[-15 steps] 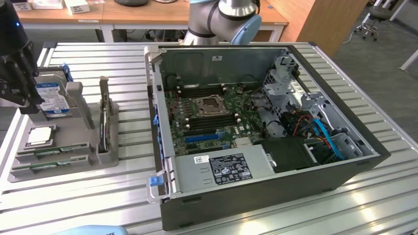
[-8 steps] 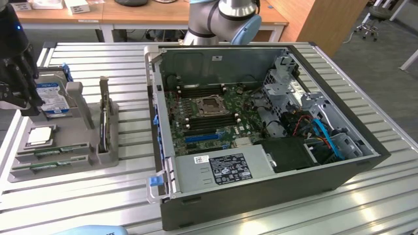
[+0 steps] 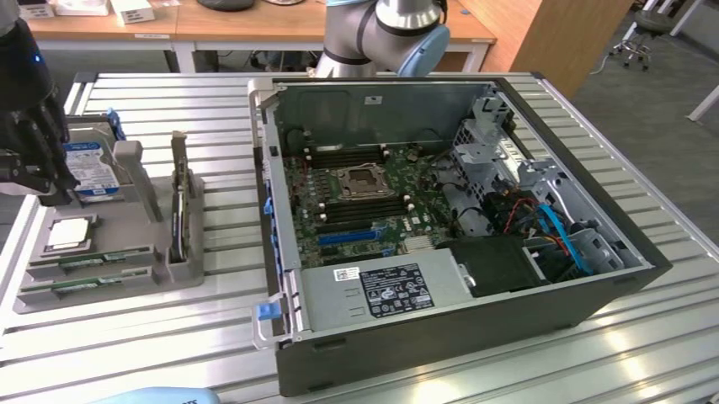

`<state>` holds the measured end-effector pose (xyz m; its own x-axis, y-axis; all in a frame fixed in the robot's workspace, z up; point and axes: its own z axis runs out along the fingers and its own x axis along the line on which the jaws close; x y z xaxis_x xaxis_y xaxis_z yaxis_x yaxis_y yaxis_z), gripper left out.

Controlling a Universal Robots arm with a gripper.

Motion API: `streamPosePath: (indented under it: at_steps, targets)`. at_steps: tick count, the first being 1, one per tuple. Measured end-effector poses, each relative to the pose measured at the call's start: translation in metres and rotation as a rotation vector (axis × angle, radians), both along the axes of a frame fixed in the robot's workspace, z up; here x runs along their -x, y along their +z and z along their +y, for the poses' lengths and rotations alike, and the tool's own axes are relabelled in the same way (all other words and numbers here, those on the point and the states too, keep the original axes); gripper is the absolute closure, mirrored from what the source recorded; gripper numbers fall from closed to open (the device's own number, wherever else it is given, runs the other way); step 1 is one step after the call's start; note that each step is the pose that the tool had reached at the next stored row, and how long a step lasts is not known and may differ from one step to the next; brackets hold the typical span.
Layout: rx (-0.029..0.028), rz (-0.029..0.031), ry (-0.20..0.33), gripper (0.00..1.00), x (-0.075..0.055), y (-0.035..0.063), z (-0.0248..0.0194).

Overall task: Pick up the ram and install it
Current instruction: 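Pick up the ram and move it above insertion slot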

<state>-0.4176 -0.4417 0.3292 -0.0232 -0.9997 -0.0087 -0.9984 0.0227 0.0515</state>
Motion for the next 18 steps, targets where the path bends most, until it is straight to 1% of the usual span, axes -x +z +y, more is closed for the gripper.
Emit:
streamPosePath:
  at_steps: [18]
  targets:
    - [0.0000,0.0000,0.002,0.71,0.000,-0.0174,-0.0002]
